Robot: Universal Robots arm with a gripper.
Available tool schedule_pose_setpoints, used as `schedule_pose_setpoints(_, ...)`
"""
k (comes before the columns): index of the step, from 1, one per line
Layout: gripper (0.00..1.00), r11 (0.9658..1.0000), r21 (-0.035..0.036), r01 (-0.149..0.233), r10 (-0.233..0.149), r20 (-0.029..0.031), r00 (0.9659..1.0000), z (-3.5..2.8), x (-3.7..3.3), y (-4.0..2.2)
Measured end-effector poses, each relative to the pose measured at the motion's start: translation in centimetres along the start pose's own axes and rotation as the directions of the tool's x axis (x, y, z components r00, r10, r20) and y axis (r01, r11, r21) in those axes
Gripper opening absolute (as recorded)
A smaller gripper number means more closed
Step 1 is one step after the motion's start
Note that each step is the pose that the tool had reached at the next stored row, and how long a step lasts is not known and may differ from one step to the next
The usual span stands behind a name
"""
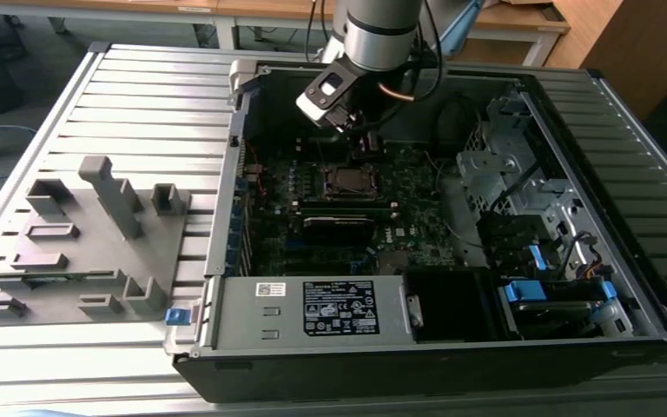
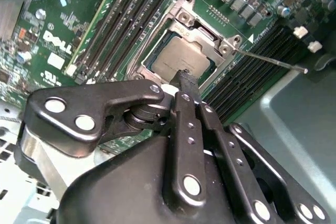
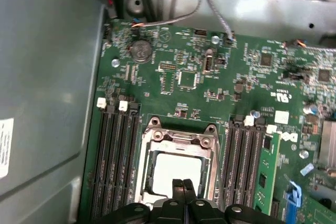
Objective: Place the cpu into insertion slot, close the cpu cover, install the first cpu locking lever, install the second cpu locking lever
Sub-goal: 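Close the cpu cover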
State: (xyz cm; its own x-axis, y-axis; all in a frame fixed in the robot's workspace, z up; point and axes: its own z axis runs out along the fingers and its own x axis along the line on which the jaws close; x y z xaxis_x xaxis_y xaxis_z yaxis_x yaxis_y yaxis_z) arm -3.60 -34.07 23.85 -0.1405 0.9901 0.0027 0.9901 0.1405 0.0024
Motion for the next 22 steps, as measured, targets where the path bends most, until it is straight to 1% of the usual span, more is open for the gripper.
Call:
schedule_pose_setpoints(3, 0.11, 0.9986, -0.0001, 0.053, -0.053, 0.0000, 0.9986, 0.00, 0.00, 0.00)
schedule_pose_setpoints(5, 0.11, 0.9960, 0.0000, 0.090, -0.090, 0.0000, 0.9960, 0.00, 0.00, 0.00)
schedule_pose_setpoints(8, 0.11, 0.9897, 0.0000, 0.143, -0.143, -0.0003, 0.9897, 0.01, 0.00, 0.00)
schedule_pose_setpoints(11, 0.11, 0.9805, 0.0001, 0.197, -0.197, -0.0004, 0.9805, 0.02, 0.00, 0.00)
schedule_pose_setpoints(14, 0.11, 0.9681, 0.0001, 0.251, -0.251, -0.0005, 0.9681, 0.03, 0.00, 0.00)
schedule_pose_setpoints(17, 0.11, 0.9531, 0.0002, 0.303, -0.303, -0.0007, 0.9531, 0.04, 0.00, 0.00)
schedule_pose_setpoints(20, 0.11, 0.9350, 0.0002, 0.355, -0.355, -0.0008, 0.9350, 0.04, 0.00, 0.00)
schedule_pose_setpoints(22, 0.11, 0.9216, 0.0002, 0.388, -0.388, -0.0009, 0.9216, 0.05, 0.00, 0.00)
